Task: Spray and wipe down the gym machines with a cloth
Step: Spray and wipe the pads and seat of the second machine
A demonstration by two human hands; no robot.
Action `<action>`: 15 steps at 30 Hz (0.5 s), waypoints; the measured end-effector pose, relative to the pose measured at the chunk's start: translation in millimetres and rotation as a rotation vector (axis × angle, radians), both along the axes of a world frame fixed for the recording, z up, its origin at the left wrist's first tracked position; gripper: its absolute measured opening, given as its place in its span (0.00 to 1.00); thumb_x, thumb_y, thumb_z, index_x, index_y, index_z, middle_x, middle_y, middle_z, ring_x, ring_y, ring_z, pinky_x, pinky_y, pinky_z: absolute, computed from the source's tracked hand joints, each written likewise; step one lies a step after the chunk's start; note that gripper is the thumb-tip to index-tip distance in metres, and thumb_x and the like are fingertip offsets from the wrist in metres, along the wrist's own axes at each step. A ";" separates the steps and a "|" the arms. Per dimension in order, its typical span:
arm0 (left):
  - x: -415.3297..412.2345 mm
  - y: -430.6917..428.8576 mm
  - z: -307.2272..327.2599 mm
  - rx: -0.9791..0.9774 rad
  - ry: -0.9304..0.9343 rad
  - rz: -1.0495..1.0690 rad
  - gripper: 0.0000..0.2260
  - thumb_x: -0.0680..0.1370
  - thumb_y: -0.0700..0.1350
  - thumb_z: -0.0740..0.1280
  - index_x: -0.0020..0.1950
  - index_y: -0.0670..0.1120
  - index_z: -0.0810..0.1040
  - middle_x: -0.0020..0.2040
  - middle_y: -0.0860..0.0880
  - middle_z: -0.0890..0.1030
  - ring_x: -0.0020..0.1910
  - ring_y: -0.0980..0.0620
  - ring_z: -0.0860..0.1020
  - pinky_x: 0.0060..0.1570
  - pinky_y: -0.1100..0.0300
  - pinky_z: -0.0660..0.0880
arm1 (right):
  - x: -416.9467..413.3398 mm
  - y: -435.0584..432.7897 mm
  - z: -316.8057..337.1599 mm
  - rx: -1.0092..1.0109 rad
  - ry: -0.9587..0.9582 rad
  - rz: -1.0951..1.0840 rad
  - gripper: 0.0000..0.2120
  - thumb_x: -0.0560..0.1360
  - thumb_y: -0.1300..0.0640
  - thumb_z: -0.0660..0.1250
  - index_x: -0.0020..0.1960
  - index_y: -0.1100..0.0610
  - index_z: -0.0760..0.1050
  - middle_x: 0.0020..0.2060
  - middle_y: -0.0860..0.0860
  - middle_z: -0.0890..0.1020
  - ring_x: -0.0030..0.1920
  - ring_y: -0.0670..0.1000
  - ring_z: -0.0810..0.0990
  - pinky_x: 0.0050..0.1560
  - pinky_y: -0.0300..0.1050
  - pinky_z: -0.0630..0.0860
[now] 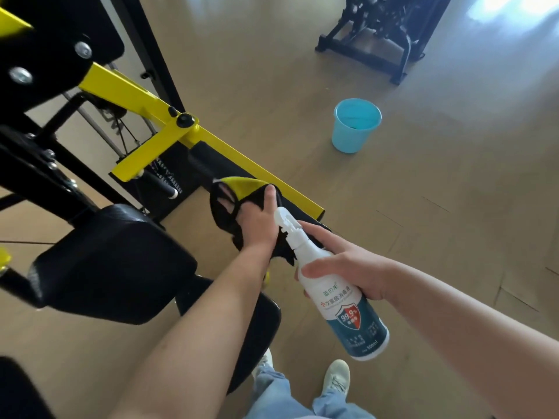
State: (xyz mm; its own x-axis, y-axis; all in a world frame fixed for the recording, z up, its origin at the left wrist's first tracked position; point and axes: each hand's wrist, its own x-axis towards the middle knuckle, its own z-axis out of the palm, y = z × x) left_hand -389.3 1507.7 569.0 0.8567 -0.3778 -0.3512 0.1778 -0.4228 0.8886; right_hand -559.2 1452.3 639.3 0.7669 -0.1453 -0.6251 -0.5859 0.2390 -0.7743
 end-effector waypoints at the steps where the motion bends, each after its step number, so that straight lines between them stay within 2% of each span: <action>1: 5.1 0.9 -9.4 0.055 -0.162 -0.026 0.37 0.78 0.72 0.58 0.68 0.39 0.72 0.73 0.35 0.69 0.76 0.36 0.66 0.75 0.44 0.64 | -1.1 -0.4 0.1 0.010 -0.019 -0.014 0.46 0.63 0.48 0.79 0.74 0.25 0.63 0.60 0.63 0.81 0.52 0.64 0.84 0.58 0.70 0.80; 2: 3.9 1.9 -15.8 0.073 -0.221 -0.043 0.42 0.79 0.70 0.56 0.77 0.36 0.63 0.81 0.33 0.55 0.80 0.37 0.57 0.79 0.44 0.57 | -3.0 -1.3 0.0 0.022 -0.036 -0.032 0.46 0.63 0.49 0.79 0.74 0.25 0.63 0.59 0.64 0.81 0.51 0.63 0.84 0.59 0.71 0.79; 3: -1.3 2.5 -21.1 0.052 -0.307 -0.061 0.41 0.81 0.67 0.55 0.80 0.35 0.56 0.82 0.34 0.44 0.82 0.37 0.50 0.80 0.44 0.52 | -5.6 -2.7 0.5 0.035 -0.052 -0.051 0.45 0.64 0.49 0.79 0.74 0.26 0.64 0.58 0.64 0.82 0.51 0.63 0.84 0.59 0.71 0.79; 4: -9.2 5.8 -28.0 0.055 -0.439 -0.121 0.37 0.83 0.64 0.53 0.80 0.37 0.58 0.82 0.34 0.41 0.83 0.37 0.45 0.81 0.43 0.48 | -8.0 -5.1 1.0 0.049 -0.072 -0.069 0.44 0.64 0.50 0.79 0.74 0.26 0.65 0.57 0.63 0.82 0.50 0.64 0.84 0.59 0.72 0.78; 6: -31.7 15.8 -41.6 0.137 -0.661 -0.346 0.29 0.85 0.60 0.49 0.78 0.44 0.68 0.81 0.30 0.48 0.81 0.34 0.37 0.80 0.39 0.40 | -12.6 -10.0 3.4 0.073 -0.105 -0.095 0.42 0.65 0.52 0.78 0.73 0.27 0.67 0.56 0.63 0.82 0.50 0.64 0.83 0.58 0.71 0.79; 7: -39.2 18.8 -53.3 0.247 -0.799 -0.455 0.27 0.85 0.59 0.48 0.79 0.49 0.69 0.81 0.29 0.52 0.80 0.31 0.35 0.79 0.37 0.37 | -14.2 -13.3 4.6 0.081 -0.118 -0.108 0.42 0.65 0.53 0.78 0.73 0.29 0.68 0.56 0.63 0.81 0.49 0.64 0.83 0.56 0.69 0.80; 8: -49.1 22.8 -60.2 0.335 -0.925 -0.545 0.25 0.85 0.58 0.50 0.80 0.53 0.68 0.81 0.30 0.53 0.79 0.28 0.34 0.78 0.35 0.36 | -15.4 -16.9 5.8 0.084 -0.129 -0.118 0.43 0.64 0.53 0.78 0.74 0.30 0.68 0.55 0.63 0.81 0.49 0.64 0.83 0.54 0.66 0.80; 9: -58.7 26.5 -64.4 0.343 -0.989 -0.594 0.24 0.84 0.57 0.54 0.80 0.55 0.66 0.82 0.32 0.51 0.78 0.27 0.34 0.77 0.33 0.36 | -16.5 -20.3 6.9 0.085 -0.136 -0.127 0.43 0.64 0.54 0.78 0.74 0.31 0.68 0.54 0.63 0.81 0.49 0.64 0.83 0.53 0.63 0.80; 11: -69.0 33.2 -63.4 0.189 -1.079 -0.642 0.24 0.81 0.55 0.60 0.78 0.53 0.69 0.83 0.40 0.47 0.80 0.31 0.36 0.76 0.30 0.43 | -17.3 -26.5 9.4 0.086 -0.134 -0.140 0.43 0.63 0.54 0.78 0.74 0.31 0.69 0.53 0.64 0.81 0.49 0.65 0.82 0.52 0.61 0.80; 13: -55.4 38.9 -53.1 0.034 -1.201 -0.711 0.21 0.83 0.58 0.57 0.69 0.50 0.79 0.82 0.45 0.53 0.82 0.37 0.44 0.72 0.26 0.53 | -17.1 -30.9 10.6 0.094 -0.135 -0.136 0.43 0.64 0.54 0.78 0.74 0.30 0.68 0.53 0.65 0.82 0.49 0.65 0.83 0.52 0.61 0.81; 15: -21.5 37.1 -44.5 0.009 -1.316 -0.803 0.24 0.83 0.62 0.55 0.60 0.49 0.84 0.80 0.47 0.62 0.81 0.41 0.55 0.73 0.32 0.56 | -16.7 -33.9 11.1 0.106 -0.140 -0.140 0.43 0.64 0.54 0.78 0.74 0.31 0.68 0.52 0.64 0.83 0.48 0.65 0.83 0.50 0.60 0.81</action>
